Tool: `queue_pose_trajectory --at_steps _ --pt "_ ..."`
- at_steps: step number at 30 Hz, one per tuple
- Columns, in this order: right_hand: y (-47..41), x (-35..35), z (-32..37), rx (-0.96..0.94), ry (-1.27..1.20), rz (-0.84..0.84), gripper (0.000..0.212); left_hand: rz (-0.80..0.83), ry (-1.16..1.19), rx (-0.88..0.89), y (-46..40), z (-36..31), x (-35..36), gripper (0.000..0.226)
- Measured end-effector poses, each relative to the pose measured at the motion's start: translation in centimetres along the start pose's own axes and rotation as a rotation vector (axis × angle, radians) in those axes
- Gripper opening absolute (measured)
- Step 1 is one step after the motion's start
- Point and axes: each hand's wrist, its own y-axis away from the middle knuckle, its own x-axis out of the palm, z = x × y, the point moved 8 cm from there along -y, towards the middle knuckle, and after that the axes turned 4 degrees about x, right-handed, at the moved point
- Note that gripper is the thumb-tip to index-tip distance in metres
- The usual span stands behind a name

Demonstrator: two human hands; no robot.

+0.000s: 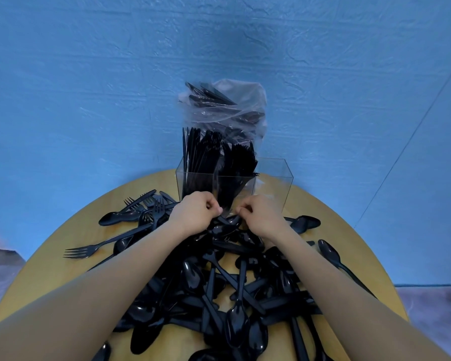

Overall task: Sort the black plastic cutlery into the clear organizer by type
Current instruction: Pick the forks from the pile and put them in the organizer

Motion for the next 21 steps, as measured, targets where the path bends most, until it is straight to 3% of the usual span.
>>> queue_pose_trajectory --at_steps 10,16,21 --pt "0.0 2.3 1.6 0.007 -0.018 0.201 0.023 -0.081 0.223 0.020 0.7 0.0 -2.1 0.005" --pt "0.1 2.3 0.8 0.090 -0.162 0.222 0.023 -0.167 0.408 -0.024 1.3 0.2 -3.8 0.012" --pt "-0.3 3.1 0.8 0.124 -0.111 0.222 0.022 -0.209 0.466 -0.041 1.7 0.5 -4.4 0.008"
